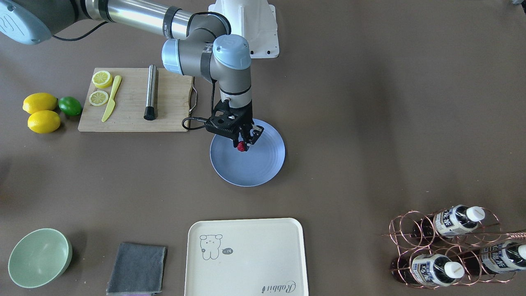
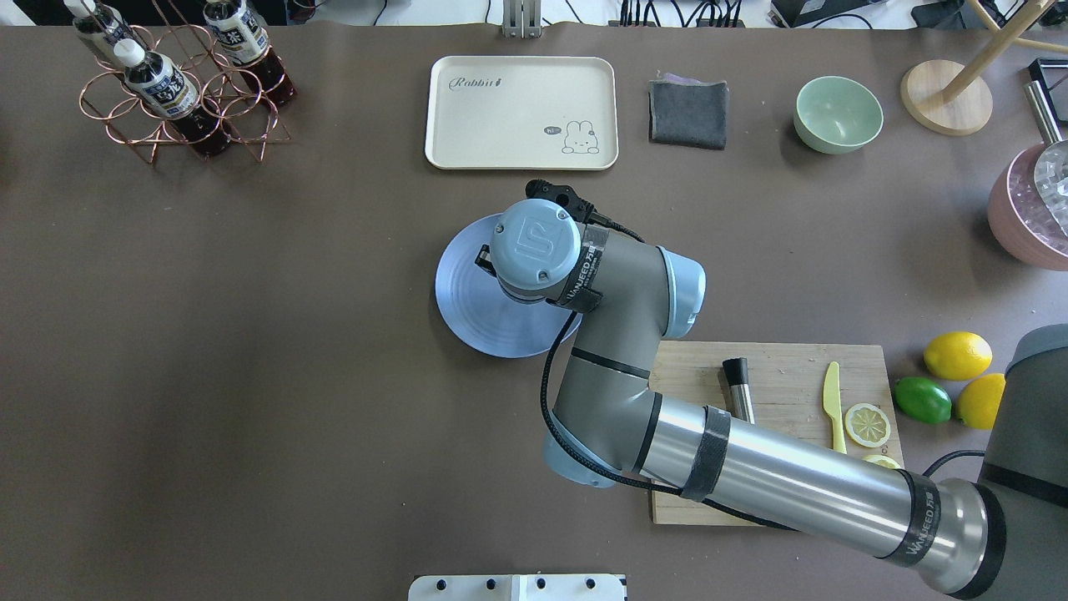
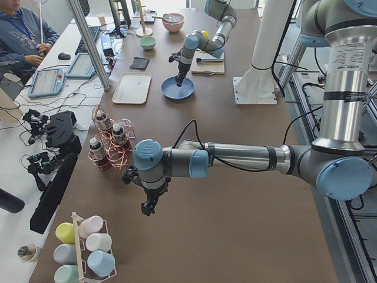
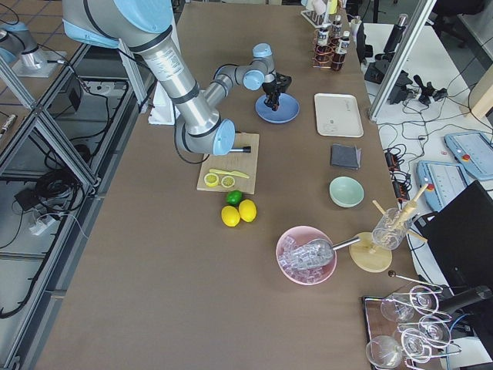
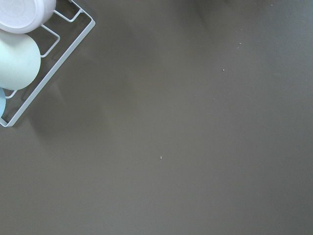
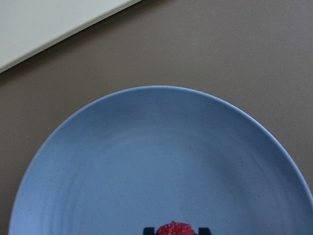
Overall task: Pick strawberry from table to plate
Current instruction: 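Carry the strawberry with the right gripper over the blue plate, then lower the strawberry onto the plate and open the right gripper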
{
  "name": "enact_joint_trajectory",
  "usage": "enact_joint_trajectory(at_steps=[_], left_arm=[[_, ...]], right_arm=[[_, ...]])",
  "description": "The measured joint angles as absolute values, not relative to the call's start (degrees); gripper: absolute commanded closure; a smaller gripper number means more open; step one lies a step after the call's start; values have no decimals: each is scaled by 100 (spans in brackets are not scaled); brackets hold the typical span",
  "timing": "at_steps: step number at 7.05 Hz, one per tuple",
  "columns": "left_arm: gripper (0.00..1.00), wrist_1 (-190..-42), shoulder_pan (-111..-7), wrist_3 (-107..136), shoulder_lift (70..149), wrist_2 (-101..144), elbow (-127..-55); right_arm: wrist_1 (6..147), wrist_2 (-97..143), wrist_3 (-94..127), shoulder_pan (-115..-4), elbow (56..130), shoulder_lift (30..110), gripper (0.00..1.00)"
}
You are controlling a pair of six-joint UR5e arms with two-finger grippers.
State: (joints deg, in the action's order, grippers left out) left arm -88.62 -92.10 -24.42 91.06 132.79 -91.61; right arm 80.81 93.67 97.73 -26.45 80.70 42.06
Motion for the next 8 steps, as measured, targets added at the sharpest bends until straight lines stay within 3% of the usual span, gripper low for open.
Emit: enact_joint_trajectory(at_steps=[3, 4, 8], left_arm=[[2, -8859, -9211, -2443, 9106, 13280, -9140], [2, -8859, -9210, -2443, 9105, 13280, -9123], [2, -8863, -9202, -2443, 9105, 13278, -9110]], right_arm=[[8071, 9273, 9748, -2565, 7958, 4184, 97], [8069, 9230, 9729, -2555, 7937, 4173, 1], [8077, 9226, 9362, -2652, 7938, 4128, 0]])
